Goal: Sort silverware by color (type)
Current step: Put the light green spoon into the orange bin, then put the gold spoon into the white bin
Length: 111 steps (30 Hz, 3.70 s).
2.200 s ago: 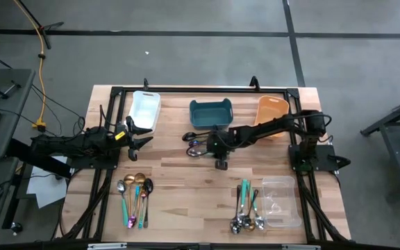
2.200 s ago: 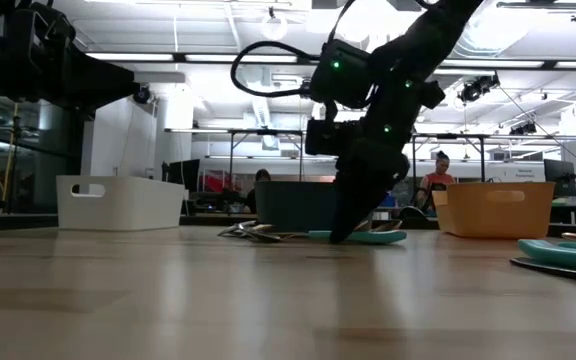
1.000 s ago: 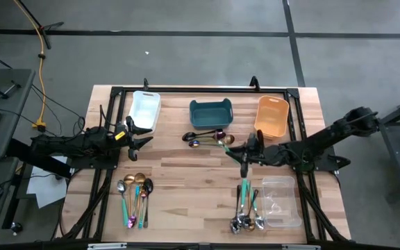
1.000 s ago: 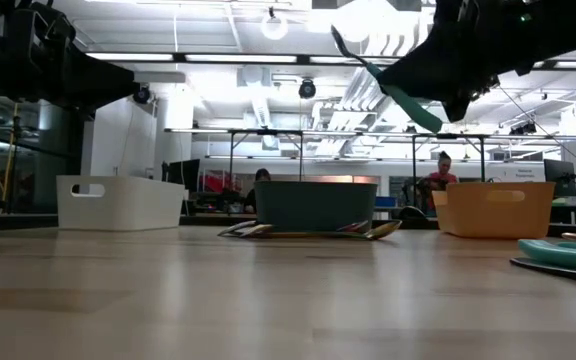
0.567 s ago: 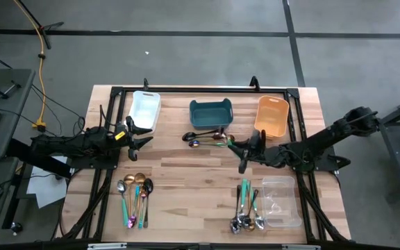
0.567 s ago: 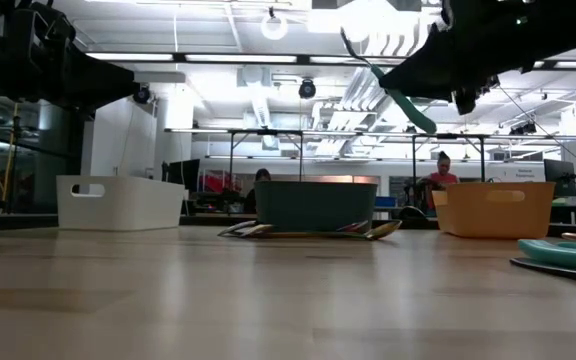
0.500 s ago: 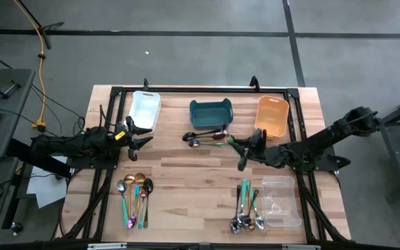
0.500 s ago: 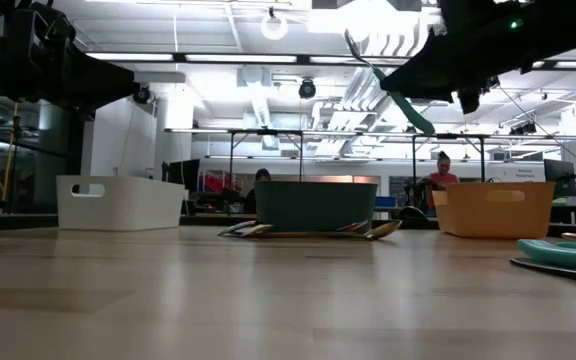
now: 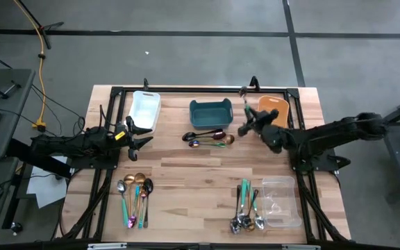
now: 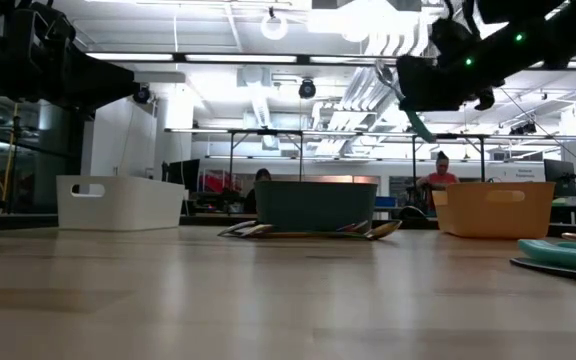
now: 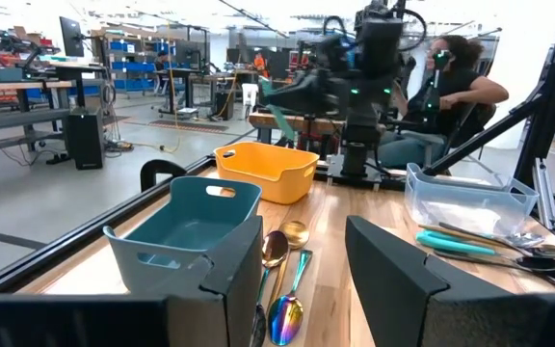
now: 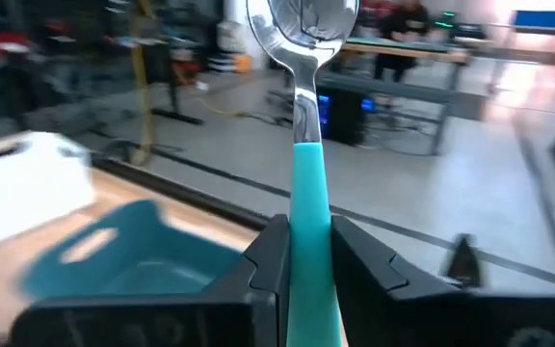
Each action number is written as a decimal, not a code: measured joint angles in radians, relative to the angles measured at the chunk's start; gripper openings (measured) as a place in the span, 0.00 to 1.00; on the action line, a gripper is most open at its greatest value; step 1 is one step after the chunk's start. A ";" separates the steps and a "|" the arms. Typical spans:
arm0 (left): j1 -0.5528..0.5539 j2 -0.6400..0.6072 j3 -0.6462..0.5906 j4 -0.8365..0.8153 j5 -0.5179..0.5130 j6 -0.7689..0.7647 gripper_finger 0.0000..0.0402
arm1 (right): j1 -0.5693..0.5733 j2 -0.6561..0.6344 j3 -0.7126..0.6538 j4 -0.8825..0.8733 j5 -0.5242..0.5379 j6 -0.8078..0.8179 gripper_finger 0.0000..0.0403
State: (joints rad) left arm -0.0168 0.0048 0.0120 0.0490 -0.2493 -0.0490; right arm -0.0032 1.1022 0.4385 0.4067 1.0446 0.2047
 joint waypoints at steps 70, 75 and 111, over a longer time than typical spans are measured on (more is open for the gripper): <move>0.000 0.000 0.000 0.000 0.000 0.000 0.36 | -0.396 -0.285 0.147 -0.601 -1.035 0.319 0.44; 0.000 0.000 0.000 0.000 0.001 0.000 0.36 | -0.196 -0.208 -0.013 -0.135 -1.035 0.335 0.44; 0.000 0.000 0.000 0.000 0.001 0.000 0.36 | 0.143 0.304 -0.073 0.623 -0.994 -0.135 0.44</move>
State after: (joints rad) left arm -0.0168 0.0045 0.0120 0.0490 -0.2487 -0.0490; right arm 0.1394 1.4063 0.3653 1.0294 0.0502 0.0700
